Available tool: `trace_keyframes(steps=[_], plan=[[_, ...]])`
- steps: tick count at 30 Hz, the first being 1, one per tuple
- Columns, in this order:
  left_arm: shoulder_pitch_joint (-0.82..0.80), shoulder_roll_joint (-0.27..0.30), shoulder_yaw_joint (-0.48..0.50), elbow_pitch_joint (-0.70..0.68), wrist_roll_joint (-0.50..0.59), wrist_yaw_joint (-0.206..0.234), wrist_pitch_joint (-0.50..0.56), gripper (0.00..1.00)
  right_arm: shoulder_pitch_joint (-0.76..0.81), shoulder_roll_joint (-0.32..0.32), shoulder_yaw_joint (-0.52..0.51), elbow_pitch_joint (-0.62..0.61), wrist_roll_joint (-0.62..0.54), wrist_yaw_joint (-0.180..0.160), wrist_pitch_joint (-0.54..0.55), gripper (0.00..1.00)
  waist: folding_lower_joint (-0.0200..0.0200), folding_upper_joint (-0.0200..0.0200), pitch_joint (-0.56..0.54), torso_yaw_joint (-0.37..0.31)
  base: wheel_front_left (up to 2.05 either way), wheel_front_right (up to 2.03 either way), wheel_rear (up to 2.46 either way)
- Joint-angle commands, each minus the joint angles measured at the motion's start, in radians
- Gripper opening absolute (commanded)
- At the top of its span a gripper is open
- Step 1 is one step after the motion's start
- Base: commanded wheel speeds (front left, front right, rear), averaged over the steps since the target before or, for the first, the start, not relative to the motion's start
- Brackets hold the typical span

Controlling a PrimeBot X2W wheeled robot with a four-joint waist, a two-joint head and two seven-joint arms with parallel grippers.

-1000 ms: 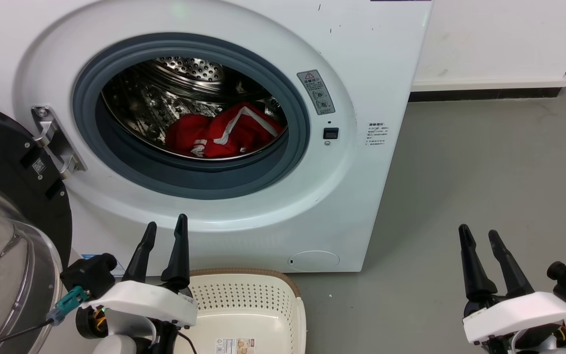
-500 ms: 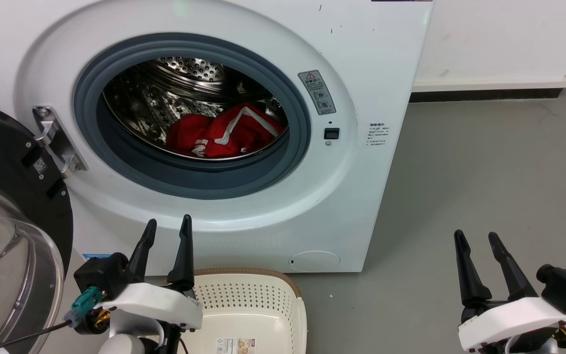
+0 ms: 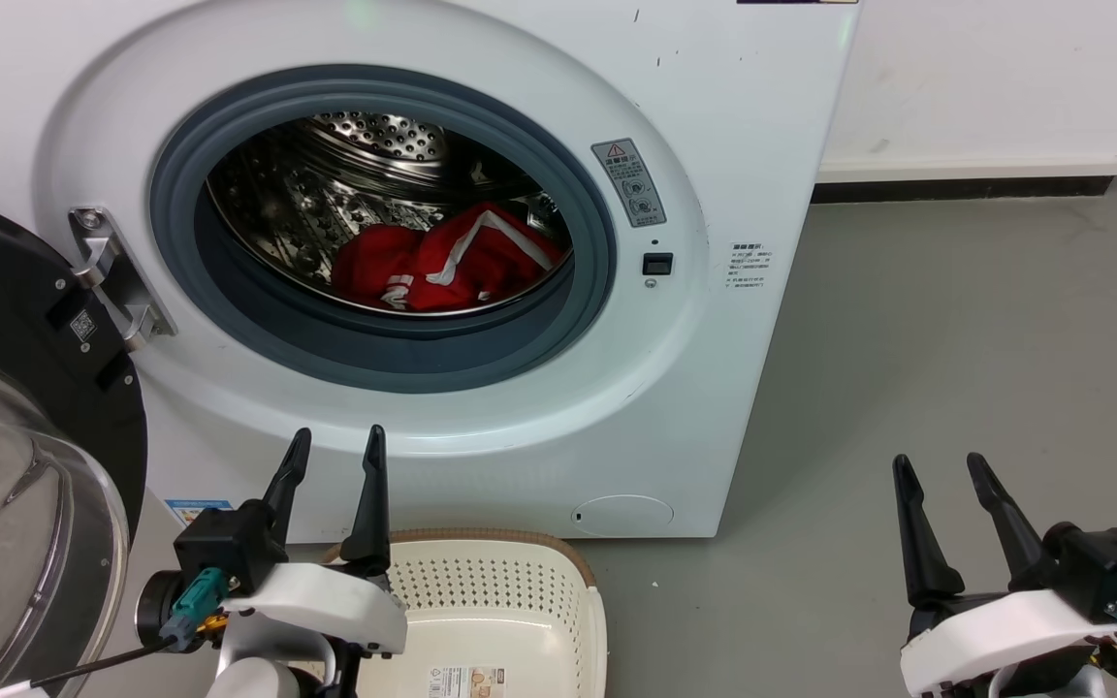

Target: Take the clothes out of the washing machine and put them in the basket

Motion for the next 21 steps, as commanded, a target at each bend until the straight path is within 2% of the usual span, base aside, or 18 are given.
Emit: trace_keyframes(steps=[1, 21], plan=[[-0.016, 0.005, -0.003, -0.002, 0.024, 0.006, -0.011, 1.0, 0.007, -0.003, 0.002, -0.011, -0.024, 0.0, -0.01, 1.0, 0.0, 0.0, 0.0, 0.0, 0.0, 0.0, 0.0], [-0.011, 0.001, 0.004, 0.027, 0.165, 0.016, -0.05, 1.0, 0.012, -0.003, 0.013, -0.019, -0.176, 0.0, -0.035, 1.0, 0.0, 0.0, -0.001, -0.002, 0.0, 0.0, 0.0]])
